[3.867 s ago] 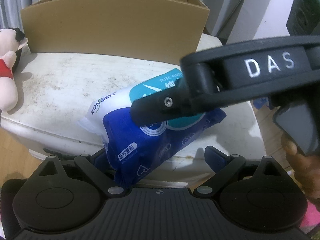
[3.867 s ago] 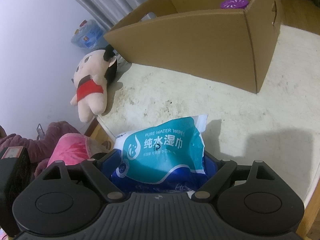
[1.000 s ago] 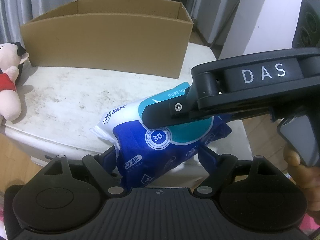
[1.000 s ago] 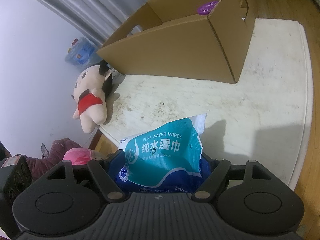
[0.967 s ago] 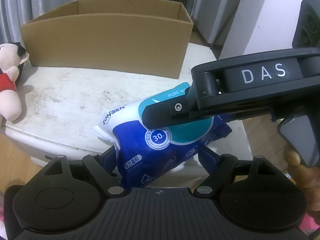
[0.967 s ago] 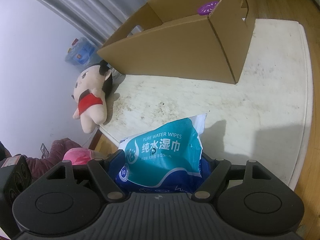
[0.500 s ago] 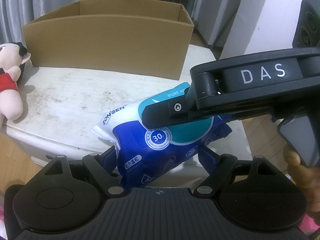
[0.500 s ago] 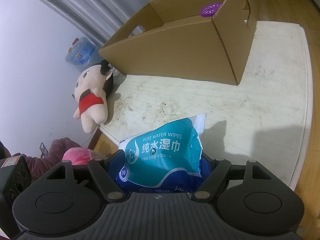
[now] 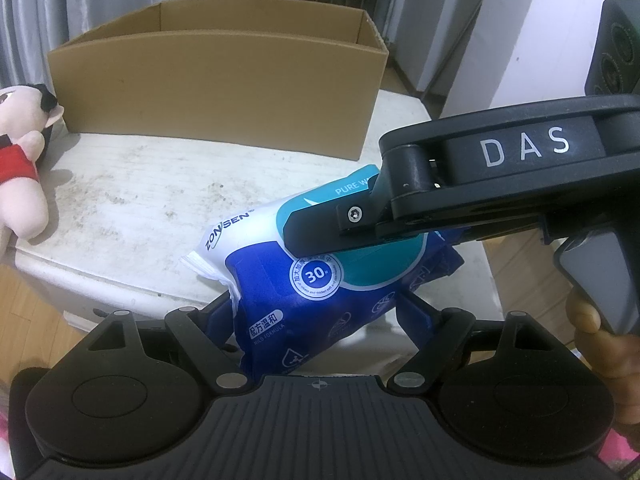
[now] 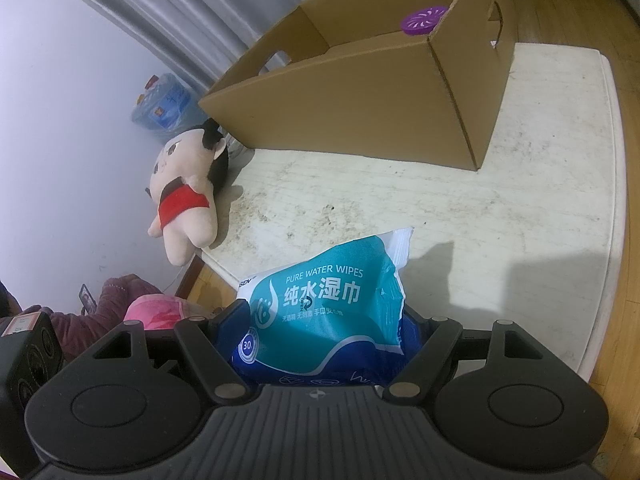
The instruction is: Organize objects
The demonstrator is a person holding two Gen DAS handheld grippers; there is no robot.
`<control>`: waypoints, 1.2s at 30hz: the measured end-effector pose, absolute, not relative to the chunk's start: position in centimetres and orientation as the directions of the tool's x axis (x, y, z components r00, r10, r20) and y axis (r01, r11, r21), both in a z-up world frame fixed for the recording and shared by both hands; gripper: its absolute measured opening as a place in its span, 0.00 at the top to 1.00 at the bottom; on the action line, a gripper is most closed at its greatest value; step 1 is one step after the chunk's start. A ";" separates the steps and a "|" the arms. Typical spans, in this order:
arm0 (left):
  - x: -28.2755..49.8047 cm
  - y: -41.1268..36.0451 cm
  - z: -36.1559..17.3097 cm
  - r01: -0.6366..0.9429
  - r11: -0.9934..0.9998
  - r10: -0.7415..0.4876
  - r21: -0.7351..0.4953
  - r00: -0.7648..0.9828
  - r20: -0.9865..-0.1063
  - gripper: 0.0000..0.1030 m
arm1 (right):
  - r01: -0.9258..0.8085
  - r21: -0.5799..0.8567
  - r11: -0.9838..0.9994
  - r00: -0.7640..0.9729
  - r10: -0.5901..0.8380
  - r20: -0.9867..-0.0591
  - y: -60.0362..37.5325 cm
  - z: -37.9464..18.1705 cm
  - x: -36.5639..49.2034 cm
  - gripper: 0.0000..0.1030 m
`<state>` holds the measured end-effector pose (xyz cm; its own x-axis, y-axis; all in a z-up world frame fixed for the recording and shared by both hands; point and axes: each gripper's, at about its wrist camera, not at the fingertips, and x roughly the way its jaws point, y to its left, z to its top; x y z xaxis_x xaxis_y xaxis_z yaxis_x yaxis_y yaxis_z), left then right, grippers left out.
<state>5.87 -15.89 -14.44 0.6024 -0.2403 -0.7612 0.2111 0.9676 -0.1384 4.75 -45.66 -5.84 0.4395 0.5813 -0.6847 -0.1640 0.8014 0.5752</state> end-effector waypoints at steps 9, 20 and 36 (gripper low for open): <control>5.2 -15.3 -14.3 0.211 0.968 -0.240 -0.138 0.603 -0.761 0.19 | -0.163 0.576 0.801 0.439 0.581 -0.685 -45.5 -5.9 4.7 0.24; 4.6 -15.2 -14.3 0.211 0.968 -0.240 -0.138 0.606 -0.759 0.19 | -0.164 0.574 0.802 0.440 0.581 -0.685 -45.5 -5.8 4.7 0.24; 3.4 -12.4 -9.5 0.189 0.975 -0.214 -0.113 0.691 -0.691 0.20 | -0.235 0.548 0.803 0.505 0.583 -0.637 -44.1 -1.6 4.9 0.24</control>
<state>3.36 -12.40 -9.52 0.6905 -0.2137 -0.6910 0.1892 0.9755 -0.1127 4.90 -44.14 -1.60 0.5047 0.5827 -0.6370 -0.2351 0.8027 0.5481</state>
